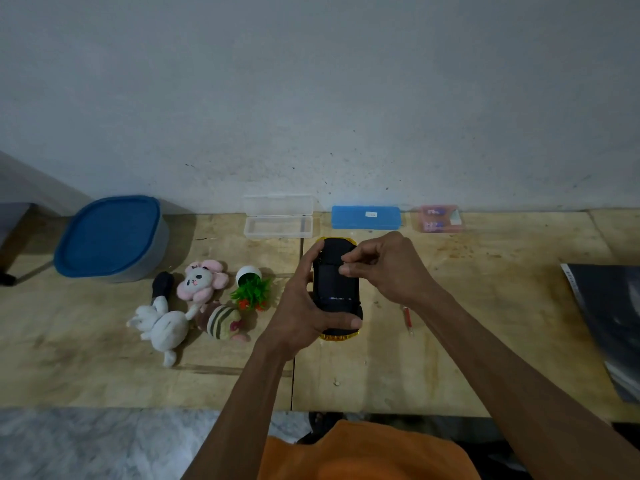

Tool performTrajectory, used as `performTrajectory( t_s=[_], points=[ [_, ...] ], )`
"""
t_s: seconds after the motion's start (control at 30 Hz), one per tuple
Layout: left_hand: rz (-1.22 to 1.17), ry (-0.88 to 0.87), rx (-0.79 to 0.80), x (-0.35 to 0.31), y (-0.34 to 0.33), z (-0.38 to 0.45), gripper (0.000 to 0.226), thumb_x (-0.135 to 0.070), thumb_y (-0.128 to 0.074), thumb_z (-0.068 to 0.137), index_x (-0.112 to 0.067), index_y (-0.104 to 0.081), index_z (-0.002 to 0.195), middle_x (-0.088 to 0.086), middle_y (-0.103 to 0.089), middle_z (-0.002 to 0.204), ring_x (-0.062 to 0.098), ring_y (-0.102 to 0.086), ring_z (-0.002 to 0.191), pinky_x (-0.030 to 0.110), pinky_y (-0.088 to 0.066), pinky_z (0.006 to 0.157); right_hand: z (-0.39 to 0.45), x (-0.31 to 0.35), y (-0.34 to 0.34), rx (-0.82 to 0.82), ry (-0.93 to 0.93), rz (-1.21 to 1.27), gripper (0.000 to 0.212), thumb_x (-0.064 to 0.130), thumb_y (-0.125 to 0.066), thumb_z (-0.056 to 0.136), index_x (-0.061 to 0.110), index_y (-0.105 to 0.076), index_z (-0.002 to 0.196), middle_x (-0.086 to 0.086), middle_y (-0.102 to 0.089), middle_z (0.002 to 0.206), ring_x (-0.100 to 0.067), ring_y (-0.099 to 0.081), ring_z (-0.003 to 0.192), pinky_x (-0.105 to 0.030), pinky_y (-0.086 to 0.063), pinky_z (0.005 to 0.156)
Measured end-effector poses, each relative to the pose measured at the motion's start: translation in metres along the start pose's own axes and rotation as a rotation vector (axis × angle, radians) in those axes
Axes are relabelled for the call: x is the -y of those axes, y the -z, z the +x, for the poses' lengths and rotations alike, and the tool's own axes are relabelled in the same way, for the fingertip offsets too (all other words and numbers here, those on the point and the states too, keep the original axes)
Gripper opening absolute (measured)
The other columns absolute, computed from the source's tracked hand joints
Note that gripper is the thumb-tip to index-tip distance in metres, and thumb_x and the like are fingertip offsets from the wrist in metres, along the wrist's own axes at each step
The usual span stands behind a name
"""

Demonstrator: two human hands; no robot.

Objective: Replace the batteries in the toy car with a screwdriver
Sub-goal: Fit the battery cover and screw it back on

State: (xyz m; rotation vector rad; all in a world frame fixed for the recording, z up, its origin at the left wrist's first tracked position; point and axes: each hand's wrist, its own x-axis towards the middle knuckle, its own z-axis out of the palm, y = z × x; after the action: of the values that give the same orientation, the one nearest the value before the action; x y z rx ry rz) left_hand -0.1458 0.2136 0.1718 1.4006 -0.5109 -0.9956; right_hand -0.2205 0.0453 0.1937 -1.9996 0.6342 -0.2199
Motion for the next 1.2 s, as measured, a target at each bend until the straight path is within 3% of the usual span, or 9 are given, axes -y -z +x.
performTrajectory(
  t_s=[0.23, 0.37, 0.57, 0.63, 0.8, 0.93, 1.03, 1.2],
  points=[
    [0.007, 0.011, -0.005, 0.007, 0.0, -0.003, 0.122, 0.021, -0.086, 0.057, -0.034, -0.032, 0.152, -0.033, -0.061, 0.121, 0.018, -0.068, 0.112, 0.037, -0.061, 0.082, 0.0, 0.002, -0.004, 0.087, 0.046, -0.158, 0.026, 0.019, -0.083, 0.079, 0.012, -0.078, 0.102, -0.004, -0.077, 0.099, -0.012, -0.07, 0.09, -0.03, -0.057, 0.085],
    [-0.004, 0.013, -0.026, 0.007, 0.0, -0.001, 0.125, 0.021, -0.087, 0.055, -0.035, -0.033, 0.152, -0.029, -0.062, 0.122, 0.023, -0.069, 0.111, 0.045, -0.061, 0.085, -0.003, 0.003, -0.013, 0.044, 0.091, -0.249, 0.033, 0.022, -0.08, 0.082, 0.009, -0.074, 0.112, -0.009, -0.071, 0.103, -0.021, -0.066, 0.093, -0.03, -0.053, 0.083],
    [-0.008, 0.008, -0.044, 0.005, 0.003, 0.001, 0.123, 0.018, -0.089, 0.054, -0.036, -0.036, 0.151, -0.02, -0.052, 0.136, 0.018, -0.067, 0.115, 0.051, -0.059, 0.089, -0.007, 0.002, -0.023, -0.016, 0.124, -0.303, 0.033, 0.026, -0.077, 0.085, 0.009, -0.074, 0.114, -0.01, -0.056, 0.104, -0.024, -0.058, 0.096, -0.04, -0.053, 0.085],
    [-0.006, -0.001, -0.051, 0.004, 0.005, 0.001, 0.122, 0.017, -0.089, 0.055, -0.036, -0.036, 0.151, -0.013, -0.049, 0.141, 0.02, -0.066, 0.117, 0.051, -0.06, 0.088, -0.007, 0.002, -0.024, -0.021, 0.122, -0.288, 0.034, 0.027, -0.077, 0.085, 0.01, -0.074, 0.114, -0.009, -0.057, 0.103, -0.023, -0.057, 0.095, -0.038, -0.051, 0.084],
    [-0.004, -0.031, -0.072, 0.005, 0.007, 0.002, 0.119, 0.013, -0.09, 0.056, -0.036, -0.037, 0.151, -0.005, -0.05, 0.142, 0.019, -0.067, 0.114, 0.051, -0.06, 0.086, -0.003, -0.011, -0.027, -0.091, 0.095, -0.204, 0.031, 0.033, -0.079, 0.082, 0.02, -0.076, 0.11, -0.001, -0.052, 0.096, -0.012, -0.05, 0.087, -0.016, -0.038, 0.072],
    [0.013, -0.029, -0.092, 0.009, 0.01, 0.004, 0.108, -0.006, -0.091, 0.063, -0.043, -0.038, 0.149, -0.005, -0.053, 0.14, 0.019, -0.066, 0.115, 0.05, -0.061, 0.086, -0.006, -0.016, -0.026, -0.101, -0.008, -0.016, 0.02, 0.031, -0.077, 0.084, 0.028, -0.077, 0.104, 0.012, -0.058, 0.093, -0.006, -0.06, 0.088, -0.026, -0.053, 0.079],
    [0.063, -0.06, -0.125, 0.012, 0.011, 0.006, 0.09, -0.012, -0.083, 0.079, -0.043, -0.036, 0.15, -0.007, -0.052, 0.142, 0.004, -0.062, 0.117, 0.037, -0.061, 0.083, -0.007, -0.017, -0.026, -0.07, -0.052, 0.153, 0.018, 0.021, -0.081, 0.081, 0.022, -0.08, 0.099, 0.016, -0.068, 0.083, -0.01, -0.071, 0.083, -0.04, -0.061, 0.077],
    [0.126, -0.084, -0.153, 0.017, 0.016, 0.012, 0.069, -0.019, -0.069, 0.094, -0.043, -0.036, 0.15, -0.008, -0.056, 0.137, 0.01, -0.06, 0.122, 0.035, -0.061, 0.084, -0.007, -0.025, -0.034, -0.141, -0.032, 0.161, 0.02, 0.02, -0.084, 0.077, 0.02, -0.079, 0.097, 0.01, -0.069, 0.086, -0.001, -0.068, 0.08, -0.025, -0.058, 0.076]
  ],
)
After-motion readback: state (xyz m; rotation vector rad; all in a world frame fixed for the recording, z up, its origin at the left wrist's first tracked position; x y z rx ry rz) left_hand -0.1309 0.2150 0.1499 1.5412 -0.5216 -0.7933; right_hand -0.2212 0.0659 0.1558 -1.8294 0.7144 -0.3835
